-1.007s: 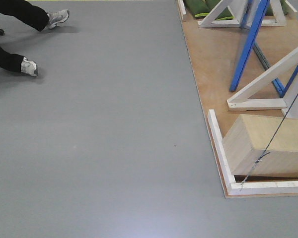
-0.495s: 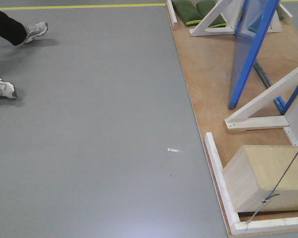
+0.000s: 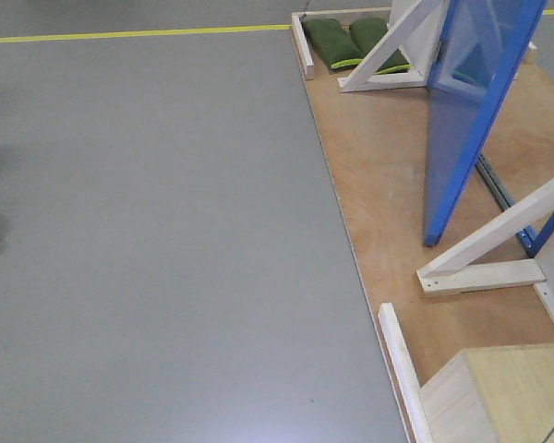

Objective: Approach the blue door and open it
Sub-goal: 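Drive the base forward toward the blue door on the wooden platform, then drive alongside the blue door and stop beside its free edge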

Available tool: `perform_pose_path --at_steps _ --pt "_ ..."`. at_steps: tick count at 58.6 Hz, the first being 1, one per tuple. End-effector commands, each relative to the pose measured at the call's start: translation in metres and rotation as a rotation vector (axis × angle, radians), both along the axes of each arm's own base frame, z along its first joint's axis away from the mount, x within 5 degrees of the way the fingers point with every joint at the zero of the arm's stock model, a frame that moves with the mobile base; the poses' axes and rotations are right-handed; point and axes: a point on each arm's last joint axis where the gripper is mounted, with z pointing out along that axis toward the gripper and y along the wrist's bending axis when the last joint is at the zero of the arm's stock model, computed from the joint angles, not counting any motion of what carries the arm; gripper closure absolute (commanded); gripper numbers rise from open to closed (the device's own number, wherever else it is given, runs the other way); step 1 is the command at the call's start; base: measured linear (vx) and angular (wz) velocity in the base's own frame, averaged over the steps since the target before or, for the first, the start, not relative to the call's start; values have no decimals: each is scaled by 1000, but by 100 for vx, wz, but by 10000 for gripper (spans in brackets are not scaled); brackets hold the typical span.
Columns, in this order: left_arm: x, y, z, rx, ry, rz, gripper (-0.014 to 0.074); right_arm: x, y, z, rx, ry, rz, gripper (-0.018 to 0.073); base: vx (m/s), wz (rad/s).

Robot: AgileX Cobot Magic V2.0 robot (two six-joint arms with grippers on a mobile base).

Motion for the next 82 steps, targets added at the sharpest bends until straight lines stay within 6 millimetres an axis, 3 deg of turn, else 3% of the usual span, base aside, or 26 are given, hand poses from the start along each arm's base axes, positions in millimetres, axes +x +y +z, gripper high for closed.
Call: perform_pose_path --at_steps 1,82 --pt "-1 -1 17 0 -126 -6 524 0 0 8 -17 -98 4 551 44 -4" --pt "-1 -1 18 0 -128 -8 524 0 0 8 -17 -99 4 551 37 2"
